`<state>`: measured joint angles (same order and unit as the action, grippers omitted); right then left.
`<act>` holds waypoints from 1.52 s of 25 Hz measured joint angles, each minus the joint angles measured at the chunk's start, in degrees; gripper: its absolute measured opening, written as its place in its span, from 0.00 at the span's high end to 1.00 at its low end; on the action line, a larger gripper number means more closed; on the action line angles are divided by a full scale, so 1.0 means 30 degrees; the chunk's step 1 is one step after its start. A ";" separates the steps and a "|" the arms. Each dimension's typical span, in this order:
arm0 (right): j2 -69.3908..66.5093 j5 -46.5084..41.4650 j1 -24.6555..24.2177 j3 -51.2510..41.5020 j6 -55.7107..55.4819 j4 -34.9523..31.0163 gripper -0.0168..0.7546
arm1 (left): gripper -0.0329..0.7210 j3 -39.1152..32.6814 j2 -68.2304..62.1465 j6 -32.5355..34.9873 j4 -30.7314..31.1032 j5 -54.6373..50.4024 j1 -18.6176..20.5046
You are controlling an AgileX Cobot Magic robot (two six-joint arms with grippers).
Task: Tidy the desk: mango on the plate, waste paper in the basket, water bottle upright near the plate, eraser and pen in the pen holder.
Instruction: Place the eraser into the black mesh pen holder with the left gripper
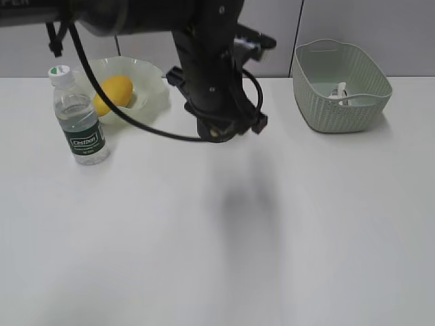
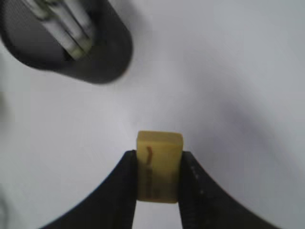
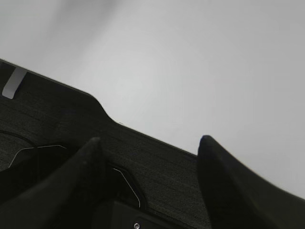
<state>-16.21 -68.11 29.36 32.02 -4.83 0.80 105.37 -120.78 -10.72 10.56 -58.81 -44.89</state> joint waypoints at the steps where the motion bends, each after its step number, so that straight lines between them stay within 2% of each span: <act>1: 0.0000 0.0000 0.0000 0.0000 0.0000 0.0000 0.35 | 0.69 0.0636 0.0000 0.0000 0.0000 0.0203 0.0296; 6: 0.0000 0.0000 0.0000 0.0000 0.0000 0.0000 0.35 | 0.69 0.2374 0.0000 0.0000 -0.0089 0.2054 0.2230; 10: 0.0000 0.0000 0.0000 0.0000 0.0018 0.0000 0.35 | 0.69 0.2473 -0.0306 0.0000 -0.1846 0.3642 0.3606; 13: 0.0000 0.0000 0.0000 0.0000 0.0018 0.0013 0.35 | 0.69 0.2488 -0.0948 0.0000 -0.2941 0.4661 0.4118; 23: 0.0000 0.0000 0.0000 0.0000 0.0018 0.0013 0.35 | 0.68 0.2488 -0.2713 0.0000 -0.3744 0.7017 0.4197; 25: 0.0000 0.0000 0.0000 0.0000 0.0018 0.0013 0.35 | 0.63 0.2488 -0.2760 0.0000 -0.3744 0.7114 0.4197; 30: 0.0000 0.0000 0.0000 0.0000 0.0018 0.0013 0.35 | 0.40 0.2488 -0.2760 0.0000 -0.3779 0.7612 0.4197; 38: 0.0000 0.0000 0.0000 0.0000 0.0037 0.0013 0.35 | 0.35 0.2488 -0.2219 0.0000 -0.3758 0.6472 0.4197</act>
<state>-16.21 -68.11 29.36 32.02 -4.72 0.84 112.83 -127.43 -10.72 -0.72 -39.40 -32.30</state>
